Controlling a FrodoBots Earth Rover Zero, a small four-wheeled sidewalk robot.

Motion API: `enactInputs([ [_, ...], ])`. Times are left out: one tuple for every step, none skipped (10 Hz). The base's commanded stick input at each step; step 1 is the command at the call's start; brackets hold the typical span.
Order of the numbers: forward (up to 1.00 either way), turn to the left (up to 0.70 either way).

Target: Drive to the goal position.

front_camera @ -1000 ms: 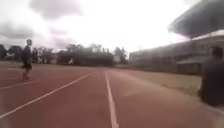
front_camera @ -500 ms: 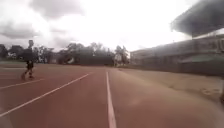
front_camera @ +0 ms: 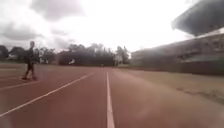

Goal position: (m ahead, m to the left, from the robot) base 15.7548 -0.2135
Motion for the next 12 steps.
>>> enactInputs([
  [0.85,0.00],
  [0.85,0.00],
  [0.85,0.00],
  [0.85,0.00],
  [0.85,0.00],
  [0.85,0.00],
  [0.85,0.00],
  [0.85,0.00],
  [0.85,0.00],
  [0.85,0.00],
  [0.85,0.00],
  [0.85,0.00],
])
